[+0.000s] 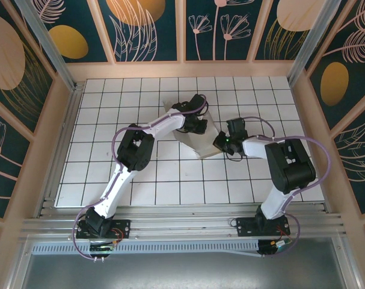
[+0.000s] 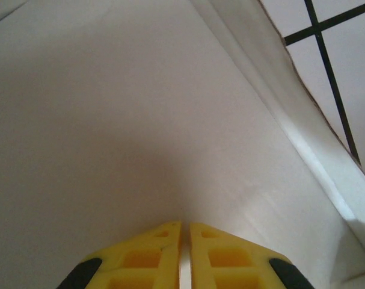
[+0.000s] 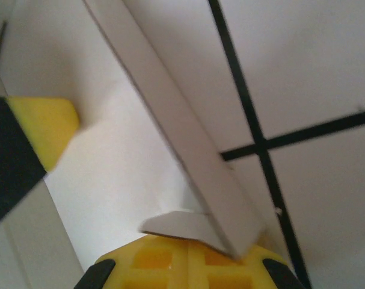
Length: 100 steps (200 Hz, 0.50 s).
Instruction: Fold the paper box
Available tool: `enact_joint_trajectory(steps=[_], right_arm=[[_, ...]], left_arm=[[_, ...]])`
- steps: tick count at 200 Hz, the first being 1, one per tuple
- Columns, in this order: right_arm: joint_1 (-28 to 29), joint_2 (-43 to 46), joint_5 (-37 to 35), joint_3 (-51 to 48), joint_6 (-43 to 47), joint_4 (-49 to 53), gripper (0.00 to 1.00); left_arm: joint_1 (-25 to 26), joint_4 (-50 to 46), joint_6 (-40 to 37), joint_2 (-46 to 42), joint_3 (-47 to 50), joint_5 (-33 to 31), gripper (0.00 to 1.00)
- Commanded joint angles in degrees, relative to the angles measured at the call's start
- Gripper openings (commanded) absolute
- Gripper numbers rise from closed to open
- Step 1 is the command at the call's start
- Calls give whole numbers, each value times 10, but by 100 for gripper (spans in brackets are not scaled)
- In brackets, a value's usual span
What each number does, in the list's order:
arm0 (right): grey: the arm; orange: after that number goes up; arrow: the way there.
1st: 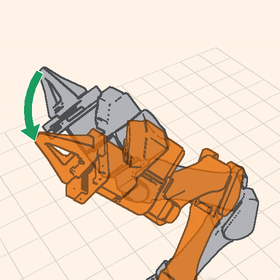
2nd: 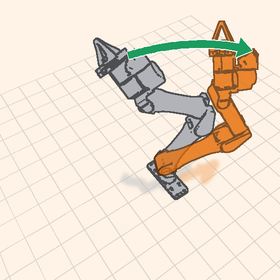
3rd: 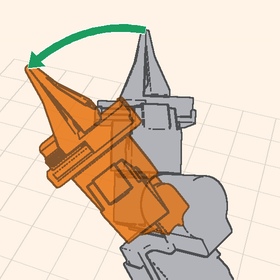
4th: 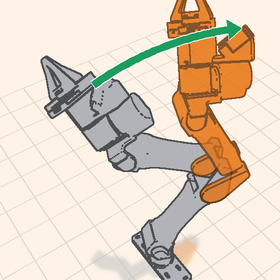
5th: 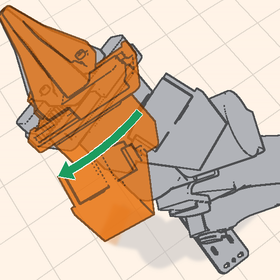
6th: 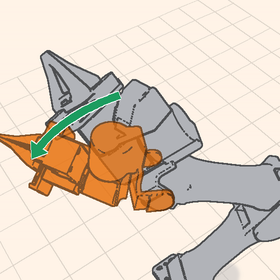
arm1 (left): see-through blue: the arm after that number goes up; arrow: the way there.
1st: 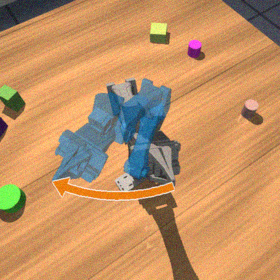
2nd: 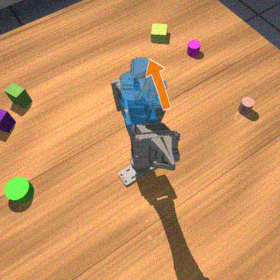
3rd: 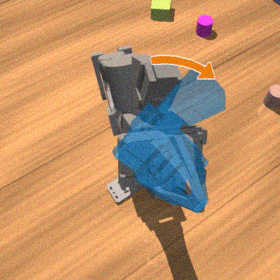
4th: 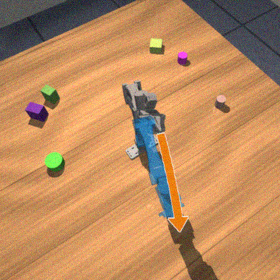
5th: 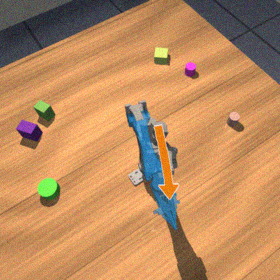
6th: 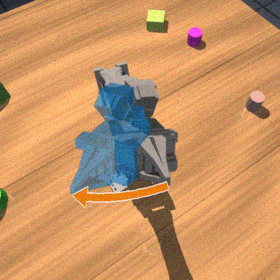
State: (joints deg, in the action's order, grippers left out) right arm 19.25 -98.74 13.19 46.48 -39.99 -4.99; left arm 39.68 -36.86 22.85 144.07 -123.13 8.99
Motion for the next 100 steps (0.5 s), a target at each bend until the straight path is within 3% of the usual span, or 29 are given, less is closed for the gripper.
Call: enact_joint_trajectory(steps=[1,71,100], right_arm=[[10,-12,-61,41,3,22,0],[8,-50,-77,54,30,13,0],[16,-16,-51,71,43,45,0]], left_arm=[[11,-41,4,17,-5,23,12],[11,-40,6,10,-1,22,12],[11,-37,11,13,-3,21,14]])
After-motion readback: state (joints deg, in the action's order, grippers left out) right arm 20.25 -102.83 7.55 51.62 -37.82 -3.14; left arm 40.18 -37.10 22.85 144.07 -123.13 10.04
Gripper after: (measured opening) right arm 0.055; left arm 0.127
